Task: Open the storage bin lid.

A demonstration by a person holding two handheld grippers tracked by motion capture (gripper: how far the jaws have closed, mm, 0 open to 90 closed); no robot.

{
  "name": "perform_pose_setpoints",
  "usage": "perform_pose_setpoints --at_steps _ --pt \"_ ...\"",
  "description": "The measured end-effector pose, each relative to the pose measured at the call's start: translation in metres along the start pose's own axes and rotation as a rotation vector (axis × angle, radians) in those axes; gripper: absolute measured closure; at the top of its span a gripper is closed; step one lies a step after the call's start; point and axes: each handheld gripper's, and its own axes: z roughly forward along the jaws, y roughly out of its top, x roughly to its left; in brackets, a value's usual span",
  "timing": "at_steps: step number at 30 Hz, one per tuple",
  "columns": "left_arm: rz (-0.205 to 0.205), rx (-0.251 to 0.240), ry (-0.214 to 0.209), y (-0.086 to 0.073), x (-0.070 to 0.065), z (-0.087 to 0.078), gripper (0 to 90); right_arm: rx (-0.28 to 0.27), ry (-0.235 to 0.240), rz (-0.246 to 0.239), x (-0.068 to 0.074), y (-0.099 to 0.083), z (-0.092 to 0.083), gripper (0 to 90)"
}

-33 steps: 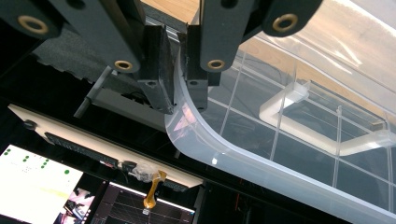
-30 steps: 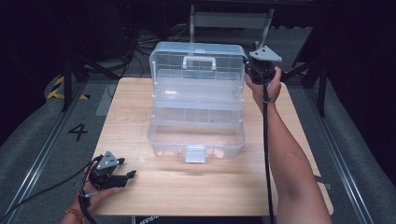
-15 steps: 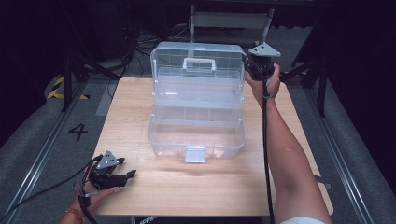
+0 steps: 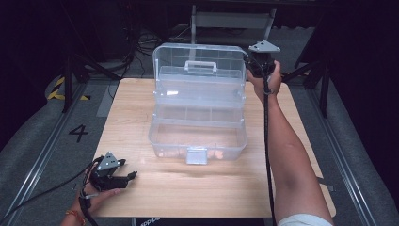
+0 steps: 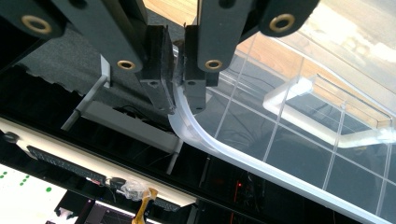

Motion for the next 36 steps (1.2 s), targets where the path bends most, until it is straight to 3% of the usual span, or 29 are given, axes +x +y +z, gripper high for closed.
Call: perform_pose_setpoints --at_steps 13,36 --pt "-0.001 0.003 -0.001 0.0 0.0 0.0 31.3 0.033 0.038 0.026 -0.006 0.001 0.009 85.0" --pt "0.002 0.002 -0.007 0.0 0.001 0.0 31.3 0.071 0.036 0.04 -0.009 0.001 0.023 85.2"
